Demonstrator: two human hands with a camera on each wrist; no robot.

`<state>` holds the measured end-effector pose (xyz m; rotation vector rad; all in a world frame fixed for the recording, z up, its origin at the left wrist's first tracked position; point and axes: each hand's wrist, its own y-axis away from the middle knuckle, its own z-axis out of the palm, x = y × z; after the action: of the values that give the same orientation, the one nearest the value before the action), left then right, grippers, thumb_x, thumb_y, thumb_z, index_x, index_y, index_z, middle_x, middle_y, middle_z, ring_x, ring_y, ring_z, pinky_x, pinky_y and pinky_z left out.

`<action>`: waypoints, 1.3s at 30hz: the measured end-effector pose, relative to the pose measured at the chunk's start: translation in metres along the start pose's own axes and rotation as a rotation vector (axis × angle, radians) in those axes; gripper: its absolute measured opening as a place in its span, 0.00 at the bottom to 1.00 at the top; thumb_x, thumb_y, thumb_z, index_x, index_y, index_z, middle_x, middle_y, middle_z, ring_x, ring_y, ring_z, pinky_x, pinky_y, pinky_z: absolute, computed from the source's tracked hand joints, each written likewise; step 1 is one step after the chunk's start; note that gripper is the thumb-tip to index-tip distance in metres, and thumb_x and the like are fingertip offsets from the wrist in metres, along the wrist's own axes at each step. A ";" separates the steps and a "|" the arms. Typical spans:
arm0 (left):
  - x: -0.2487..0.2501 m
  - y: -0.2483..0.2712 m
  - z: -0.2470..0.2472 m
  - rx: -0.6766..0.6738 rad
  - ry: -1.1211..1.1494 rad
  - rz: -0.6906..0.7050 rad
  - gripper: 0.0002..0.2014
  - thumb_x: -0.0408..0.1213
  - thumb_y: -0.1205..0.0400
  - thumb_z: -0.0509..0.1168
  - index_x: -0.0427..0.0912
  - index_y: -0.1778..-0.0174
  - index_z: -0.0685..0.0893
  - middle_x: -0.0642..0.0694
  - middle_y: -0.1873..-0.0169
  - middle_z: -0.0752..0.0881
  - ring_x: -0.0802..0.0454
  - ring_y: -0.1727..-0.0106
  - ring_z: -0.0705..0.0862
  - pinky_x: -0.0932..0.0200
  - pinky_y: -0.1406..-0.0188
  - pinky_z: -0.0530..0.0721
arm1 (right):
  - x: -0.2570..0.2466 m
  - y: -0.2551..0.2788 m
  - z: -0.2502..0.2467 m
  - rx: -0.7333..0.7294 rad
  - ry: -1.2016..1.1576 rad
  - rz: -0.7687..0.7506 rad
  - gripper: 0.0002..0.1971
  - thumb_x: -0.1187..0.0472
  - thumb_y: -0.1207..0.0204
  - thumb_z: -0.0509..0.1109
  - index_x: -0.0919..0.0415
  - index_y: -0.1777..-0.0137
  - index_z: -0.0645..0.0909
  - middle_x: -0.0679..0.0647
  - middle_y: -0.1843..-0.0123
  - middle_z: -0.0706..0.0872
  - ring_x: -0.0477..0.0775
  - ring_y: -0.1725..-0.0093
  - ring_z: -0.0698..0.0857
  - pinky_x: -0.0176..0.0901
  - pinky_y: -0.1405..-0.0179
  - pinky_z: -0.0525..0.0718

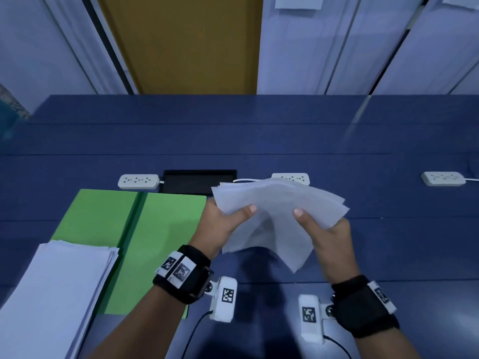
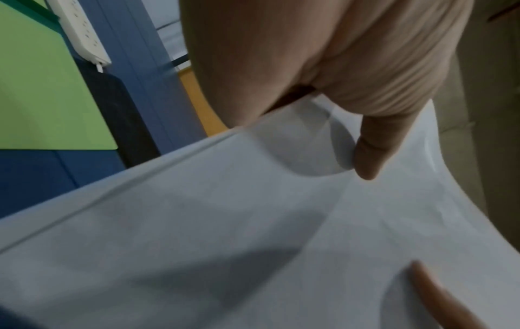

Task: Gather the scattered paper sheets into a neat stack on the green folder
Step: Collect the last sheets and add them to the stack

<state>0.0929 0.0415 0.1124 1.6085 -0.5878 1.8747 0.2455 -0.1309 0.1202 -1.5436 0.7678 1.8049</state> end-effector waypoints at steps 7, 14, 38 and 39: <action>-0.049 0.002 -0.016 -0.078 -0.162 -0.155 0.15 0.25 0.21 0.76 0.34 0.39 0.90 0.40 0.43 0.94 0.43 0.41 0.93 0.42 0.35 0.88 | 0.043 0.008 -0.022 -0.039 0.070 0.170 0.09 0.72 0.22 0.79 0.65 0.43 0.92 0.58 0.45 0.96 0.61 0.44 0.94 0.53 0.44 0.93; -0.038 0.005 0.009 0.030 -0.101 0.010 0.12 0.21 0.19 0.71 0.38 0.43 0.92 0.44 0.44 0.94 0.49 0.43 0.92 0.56 0.39 0.89 | 0.030 0.010 -0.016 0.053 -0.032 0.073 0.08 0.69 0.19 0.78 0.62 0.42 0.92 0.53 0.44 0.96 0.50 0.45 0.94 0.42 0.44 0.92; -0.068 0.049 -0.029 0.129 -0.335 -0.212 0.16 0.29 0.10 0.63 0.48 0.30 0.86 0.57 0.38 0.91 0.59 0.34 0.88 0.49 0.28 0.84 | 0.069 0.053 0.000 -0.117 0.101 0.413 0.13 0.65 0.14 0.73 0.56 0.31 0.89 0.51 0.35 0.94 0.54 0.33 0.91 0.63 0.23 0.83; -0.065 0.053 -0.035 0.138 -0.334 -0.207 0.18 0.28 0.11 0.63 0.48 0.28 0.85 0.58 0.37 0.91 0.60 0.33 0.87 0.51 0.27 0.83 | 0.069 0.055 0.006 -0.128 0.100 0.419 0.13 0.65 0.14 0.73 0.56 0.31 0.89 0.51 0.35 0.94 0.54 0.33 0.91 0.63 0.23 0.83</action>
<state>0.0374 0.0169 0.0454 2.0111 -0.4145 1.5357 0.1913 -0.1547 0.0545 -1.6569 1.1086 2.1206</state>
